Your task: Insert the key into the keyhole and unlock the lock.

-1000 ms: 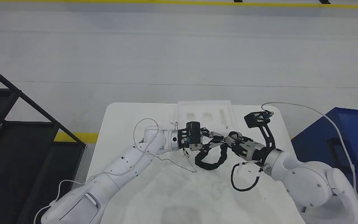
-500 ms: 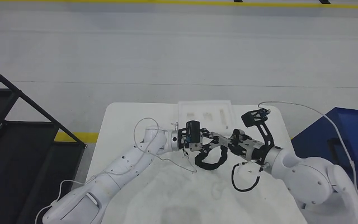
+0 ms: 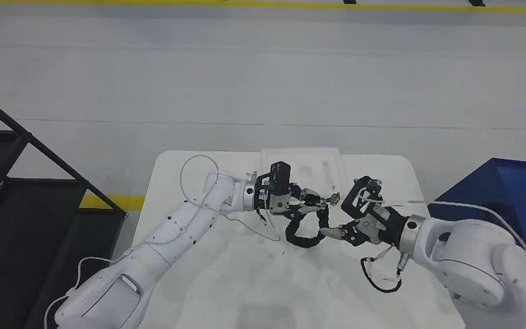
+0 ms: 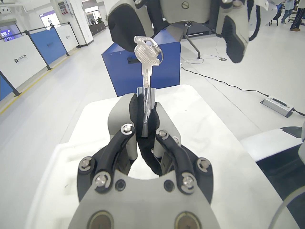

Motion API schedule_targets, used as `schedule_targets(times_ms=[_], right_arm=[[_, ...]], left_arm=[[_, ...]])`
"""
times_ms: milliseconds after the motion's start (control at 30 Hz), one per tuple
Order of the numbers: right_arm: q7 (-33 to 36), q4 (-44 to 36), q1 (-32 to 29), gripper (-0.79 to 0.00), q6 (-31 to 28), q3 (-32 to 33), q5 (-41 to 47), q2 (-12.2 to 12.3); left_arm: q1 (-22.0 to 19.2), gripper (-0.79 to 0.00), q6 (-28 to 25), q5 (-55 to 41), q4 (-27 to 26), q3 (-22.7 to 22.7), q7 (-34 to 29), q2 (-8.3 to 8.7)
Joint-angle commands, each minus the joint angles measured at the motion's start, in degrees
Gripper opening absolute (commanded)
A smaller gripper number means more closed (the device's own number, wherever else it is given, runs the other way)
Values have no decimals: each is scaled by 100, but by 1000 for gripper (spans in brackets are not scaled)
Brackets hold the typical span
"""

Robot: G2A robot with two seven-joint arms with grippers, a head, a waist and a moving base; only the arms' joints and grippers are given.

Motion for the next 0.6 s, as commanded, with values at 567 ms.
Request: schedule_targets(times_ms=[567], right_arm=[[-168,389,-62,0,-160,-83,-64,13]], left_arm=[[-664,-785,0,-3169,-481,839,-3068,470]])
